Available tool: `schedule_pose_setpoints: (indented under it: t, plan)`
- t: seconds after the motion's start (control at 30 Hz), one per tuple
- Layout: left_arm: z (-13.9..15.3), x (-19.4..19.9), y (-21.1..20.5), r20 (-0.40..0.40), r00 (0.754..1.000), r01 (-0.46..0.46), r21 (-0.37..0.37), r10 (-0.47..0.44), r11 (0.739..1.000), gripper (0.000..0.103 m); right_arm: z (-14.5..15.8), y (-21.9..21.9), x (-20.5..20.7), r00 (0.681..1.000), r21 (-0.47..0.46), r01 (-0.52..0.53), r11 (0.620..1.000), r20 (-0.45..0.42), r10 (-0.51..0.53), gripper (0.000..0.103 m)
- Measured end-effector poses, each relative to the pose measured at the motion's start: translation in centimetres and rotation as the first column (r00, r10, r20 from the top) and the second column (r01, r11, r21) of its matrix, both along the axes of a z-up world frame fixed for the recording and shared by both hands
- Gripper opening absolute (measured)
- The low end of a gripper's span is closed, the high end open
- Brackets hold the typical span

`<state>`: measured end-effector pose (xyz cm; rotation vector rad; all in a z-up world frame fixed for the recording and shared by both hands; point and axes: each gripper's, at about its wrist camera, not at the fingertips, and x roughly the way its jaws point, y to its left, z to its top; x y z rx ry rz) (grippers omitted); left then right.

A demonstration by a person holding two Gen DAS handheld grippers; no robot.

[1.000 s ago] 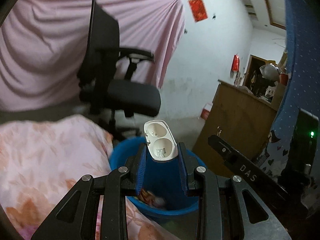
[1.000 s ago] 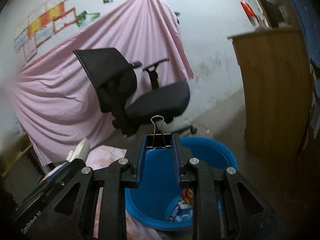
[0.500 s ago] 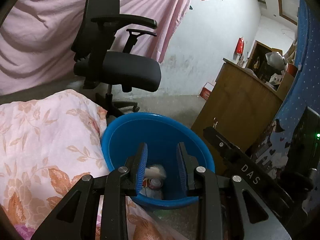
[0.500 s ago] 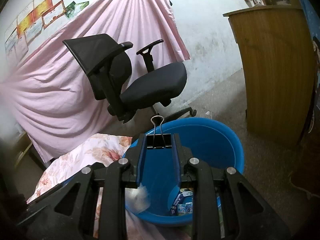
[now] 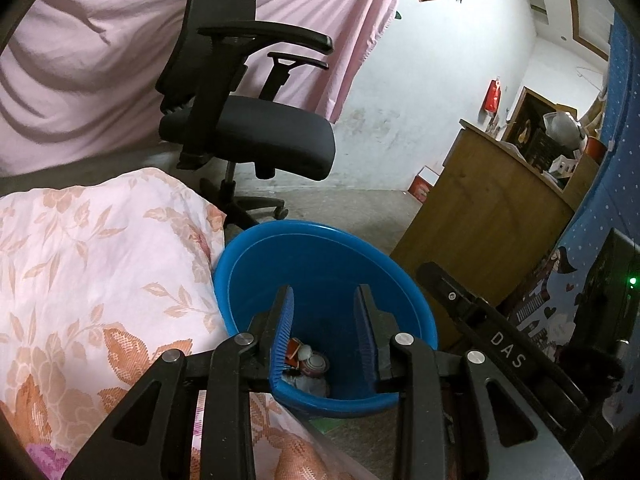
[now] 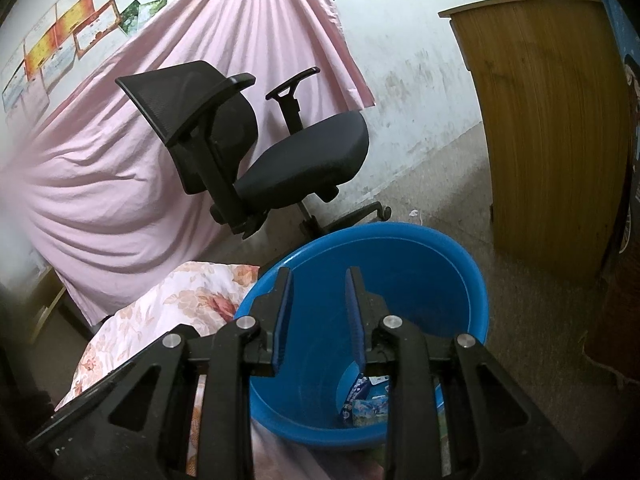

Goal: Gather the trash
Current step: 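Open both tools over the blue bucket to drop the case and clip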

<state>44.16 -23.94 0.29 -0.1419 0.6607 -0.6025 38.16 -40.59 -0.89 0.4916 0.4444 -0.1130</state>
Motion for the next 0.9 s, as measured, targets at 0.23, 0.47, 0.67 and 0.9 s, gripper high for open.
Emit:
schedule_pose_setpoints:
  t: [0.23, 0.47, 0.67, 0.9]
  plan:
    - [0.1, -0.1, 0.2, 0.000, 1.000, -0.007, -0.004, 0.007, 1.000, 0.027, 0.0, 0.0, 0.0, 1.000, -0.002, 0.000, 1.000, 0.002, 0.000, 0.049]
    - [0.2, -0.1, 0.4, 0.001, 1.000, -0.018, -0.001, 0.018, 1.000, 0.027, 0.1, 0.2, 0.0, 1.000, -0.003, 0.000, 1.000, 0.003, 0.000, 0.051]
    - [0.3, -0.3, 0.6, 0.001, 1.000, -0.026, 0.005, 0.026, 1.000, 0.027, 0.1, 0.1, 0.0, 1.000, -0.002, 0.000, 1.000, 0.002, 0.000, 0.053]
    - [0.5, -0.7, 1.1, 0.006, 0.999, -0.049, 0.025, 0.049, 0.999, 0.027, 0.2, 0.3, 0.2, 1.000, -0.011, -0.005, 1.000, 0.008, 0.005, 0.056]
